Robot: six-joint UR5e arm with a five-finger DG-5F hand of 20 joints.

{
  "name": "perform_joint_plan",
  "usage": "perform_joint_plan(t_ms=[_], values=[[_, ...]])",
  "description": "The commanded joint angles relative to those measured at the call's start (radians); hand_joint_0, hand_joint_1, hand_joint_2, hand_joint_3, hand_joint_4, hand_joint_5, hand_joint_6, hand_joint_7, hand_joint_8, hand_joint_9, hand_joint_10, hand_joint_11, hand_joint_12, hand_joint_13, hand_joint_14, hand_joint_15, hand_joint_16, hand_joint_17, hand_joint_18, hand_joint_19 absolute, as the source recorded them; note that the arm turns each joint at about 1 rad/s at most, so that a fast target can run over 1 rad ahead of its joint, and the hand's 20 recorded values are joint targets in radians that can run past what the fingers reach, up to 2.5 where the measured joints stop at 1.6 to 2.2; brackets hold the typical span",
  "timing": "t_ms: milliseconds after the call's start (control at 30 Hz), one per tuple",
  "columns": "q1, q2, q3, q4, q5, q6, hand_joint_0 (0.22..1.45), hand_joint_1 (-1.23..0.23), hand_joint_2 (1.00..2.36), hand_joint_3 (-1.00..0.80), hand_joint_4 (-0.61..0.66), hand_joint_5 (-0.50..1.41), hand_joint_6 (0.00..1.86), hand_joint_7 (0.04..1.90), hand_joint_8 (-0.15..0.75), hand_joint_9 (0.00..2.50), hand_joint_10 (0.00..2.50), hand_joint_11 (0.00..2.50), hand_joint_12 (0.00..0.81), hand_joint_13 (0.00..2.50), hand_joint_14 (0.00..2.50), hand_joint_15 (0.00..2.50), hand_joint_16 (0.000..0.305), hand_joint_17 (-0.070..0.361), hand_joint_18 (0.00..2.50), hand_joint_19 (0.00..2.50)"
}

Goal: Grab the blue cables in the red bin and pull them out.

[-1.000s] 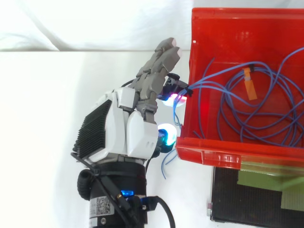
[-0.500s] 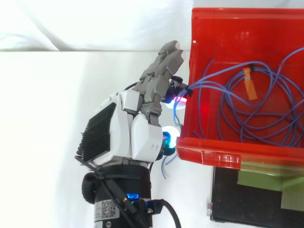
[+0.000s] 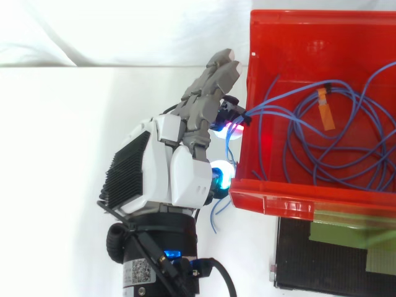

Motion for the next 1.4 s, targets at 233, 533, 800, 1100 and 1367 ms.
perform_joint_plan(t_ms=[233,533,800,1100,1367], values=[[0.000,-0.001,0.000,0.006,-0.006,-0.014,0.78,-0.99,1.00,-1.00,0.24,0.75,0.18,0.63,0.288,0.50,0.02,0.43,0.374,0.39,0.01,0.15,0.054,0.122,0.39,0.34],[-0.003,-0.001,0.000,0.017,-0.020,-0.017,0.77,-1.00,1.00,-1.00,0.25,0.75,0.20,0.62,0.286,0.51,0.02,0.45,0.375,0.42,0.01,0.17,0.054,0.122,0.41,0.36],[-0.005,-0.001,0.000,0.023,-0.025,-0.017,0.76,-1.01,1.00,-1.00,0.26,0.75,0.21,0.62,0.286,0.52,0.02,0.45,0.377,0.43,0.01,0.17,0.055,0.123,0.42,0.37],[-0.005,-0.001,0.003,0.045,-0.035,-0.017,0.76,-1.00,1.00,-1.00,0.26,0.76,0.19,0.62,0.288,0.52,0.02,0.46,0.376,0.43,0.01,0.17,0.055,0.123,0.43,0.37],[-0.002,-0.001,0.003,0.029,-0.038,-0.014,0.76,-1.00,1.00,-1.00,0.26,0.77,0.18,0.63,0.288,0.52,0.02,0.46,0.375,0.43,0.01,0.18,0.054,0.122,0.43,0.37]])
